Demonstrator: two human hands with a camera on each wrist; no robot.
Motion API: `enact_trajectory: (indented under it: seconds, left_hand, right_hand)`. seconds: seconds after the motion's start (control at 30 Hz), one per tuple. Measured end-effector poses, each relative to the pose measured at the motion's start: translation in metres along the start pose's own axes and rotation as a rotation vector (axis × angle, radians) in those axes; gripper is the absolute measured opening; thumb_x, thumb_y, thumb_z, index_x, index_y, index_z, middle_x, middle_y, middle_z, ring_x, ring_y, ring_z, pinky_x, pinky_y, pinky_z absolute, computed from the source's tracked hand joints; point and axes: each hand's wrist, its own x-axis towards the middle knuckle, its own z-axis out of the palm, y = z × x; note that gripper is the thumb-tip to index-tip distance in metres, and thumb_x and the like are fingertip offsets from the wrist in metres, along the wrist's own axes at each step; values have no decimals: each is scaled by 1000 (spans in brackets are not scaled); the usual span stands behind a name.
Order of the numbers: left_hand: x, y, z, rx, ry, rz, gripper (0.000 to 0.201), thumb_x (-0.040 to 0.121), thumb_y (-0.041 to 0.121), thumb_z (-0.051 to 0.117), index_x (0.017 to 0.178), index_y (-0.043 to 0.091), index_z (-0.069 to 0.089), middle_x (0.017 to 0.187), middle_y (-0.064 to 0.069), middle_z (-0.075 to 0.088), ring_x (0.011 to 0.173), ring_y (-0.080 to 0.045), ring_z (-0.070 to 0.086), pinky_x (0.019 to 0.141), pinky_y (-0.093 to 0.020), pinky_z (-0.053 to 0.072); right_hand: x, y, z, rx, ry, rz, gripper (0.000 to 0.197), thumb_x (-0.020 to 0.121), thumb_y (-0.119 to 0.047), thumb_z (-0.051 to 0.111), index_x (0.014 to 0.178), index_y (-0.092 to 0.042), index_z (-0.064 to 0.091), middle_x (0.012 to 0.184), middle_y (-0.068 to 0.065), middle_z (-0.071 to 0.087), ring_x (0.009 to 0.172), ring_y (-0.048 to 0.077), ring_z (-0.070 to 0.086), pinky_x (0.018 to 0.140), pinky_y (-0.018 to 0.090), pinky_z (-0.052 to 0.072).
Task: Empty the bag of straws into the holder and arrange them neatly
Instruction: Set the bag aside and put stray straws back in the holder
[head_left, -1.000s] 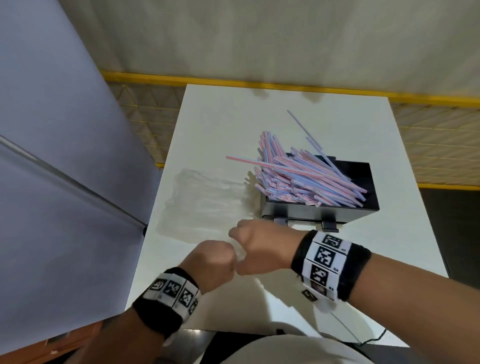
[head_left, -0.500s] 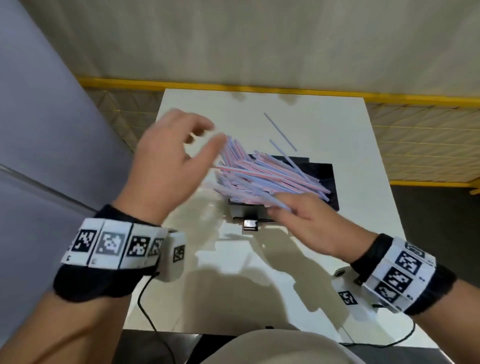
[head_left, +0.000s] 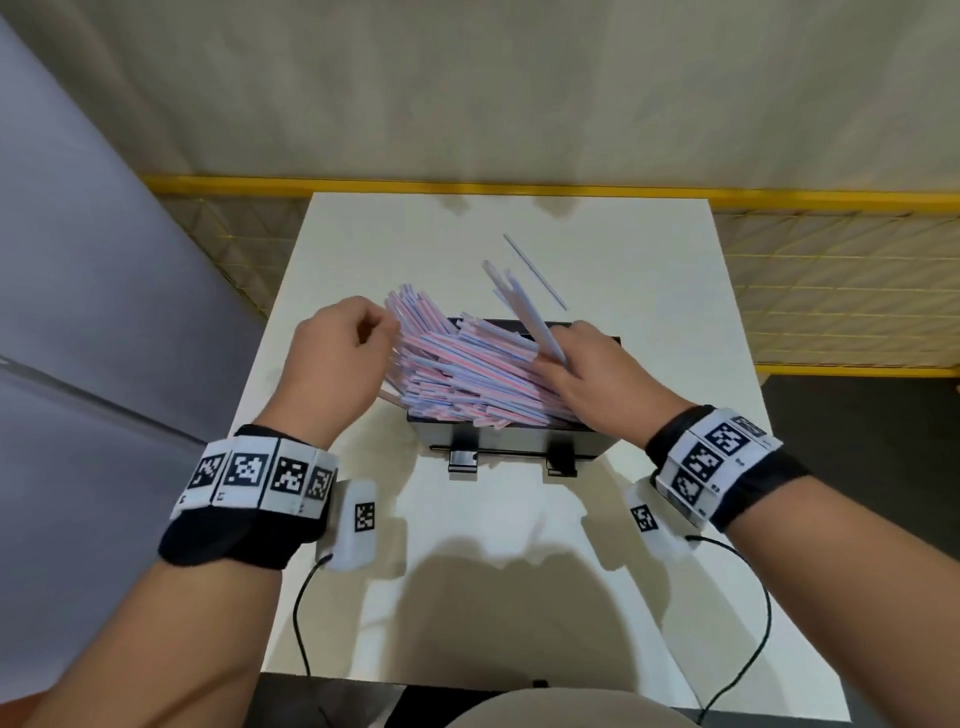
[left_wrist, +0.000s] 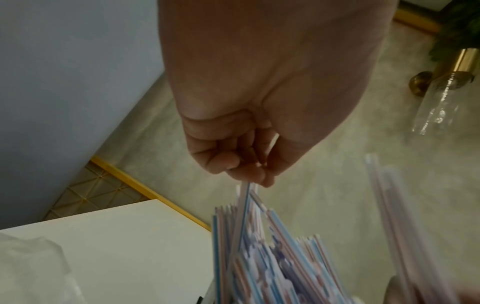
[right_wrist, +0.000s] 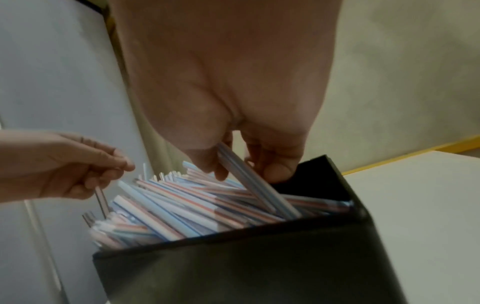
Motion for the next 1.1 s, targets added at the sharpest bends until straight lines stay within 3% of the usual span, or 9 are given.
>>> enact_trajectory:
  seconds: [0.1, 0.2, 0.33, 0.47, 0.6, 0.8, 0.9, 0.97, 1.1]
  left_hand:
    - [-4, 5, 10, 1, 8, 73, 16, 98, 18, 61, 88, 14, 72, 74, 5, 67, 71, -11, 60, 71, -30, 46]
    - [-10, 5, 18, -113, 94, 132, 9, 96, 19, 63, 90, 18, 71, 77, -1, 63, 70, -12, 54, 70, -30, 46]
    - [-12, -8, 31, -25, 288, 159, 30, 99, 38, 60, 120, 17, 64, 115, -2, 54, 108, -20, 52, 95, -31, 42]
    - [-12, -14, 46, -158, 138, 48, 62, 101, 55, 43, 147, 14, 45, 150, -7, 42, 141, -19, 38, 116, -28, 28]
    - [-15, -15, 60, -299, 48, 24, 60, 101, 61, 44, 147, 22, 47, 143, -1, 56, 134, -19, 53, 115, -47, 41]
    - [-21, -7, 66, -483, 139, -3, 42, 104, 40, 56, 143, 30, 44, 144, 7, 54, 127, -9, 58, 108, -33, 50]
    - [-19, -9, 70, -486, 150, 1, 44, 101, 45, 56, 140, 27, 47, 141, 6, 56, 122, -12, 63, 105, -43, 52]
    - [-18, -10, 71, -499, 152, -13, 45, 102, 44, 56, 141, 26, 47, 139, 10, 55, 116, -9, 65, 100, -36, 55]
    - [-21, -11, 71, -544, 205, -49, 52, 104, 35, 53, 151, 17, 39, 147, 6, 46, 109, 21, 54, 88, -2, 42]
  right_hand:
    - [3, 8, 3, -116, -37, 41, 17, 100, -27, 53, 85, -26, 45, 90, 6, 56, 88, 27, 53, 70, 36, 37]
    - [1, 6, -2, -134, -61, 23, 16, 94, -26, 61, 87, -26, 47, 91, 3, 51, 86, 25, 51, 71, 35, 35]
    - [-6, 8, -8, -197, -20, -81, 25, 86, -28, 70, 108, -19, 60, 100, 1, 49, 98, 24, 48, 81, 34, 40]
    - [-7, 7, -5, -107, 13, 33, 50, 84, -34, 68, 129, -18, 52, 115, 3, 51, 105, 22, 50, 90, 35, 46]
    - [-7, 7, 9, -91, -131, 1, 42, 91, -31, 61, 130, -16, 52, 116, 6, 53, 107, 26, 53, 92, 39, 46]
    - [-11, 18, 5, -114, -40, -142, 26, 91, -9, 56, 117, -15, 57, 106, 6, 59, 96, 28, 56, 78, 35, 43]
    - [-12, 25, 4, -129, -111, -120, 37, 93, -16, 57, 130, -19, 51, 113, 3, 59, 100, 24, 55, 79, 33, 42]
    - [-14, 26, 0, -92, -142, -127, 45, 92, -22, 60, 136, -22, 47, 117, 0, 59, 105, 21, 54, 83, 30, 41]
    - [-20, 23, -15, -57, -77, -206, 44, 95, -37, 61, 134, -22, 49, 120, -4, 57, 108, 14, 51, 90, 30, 42]
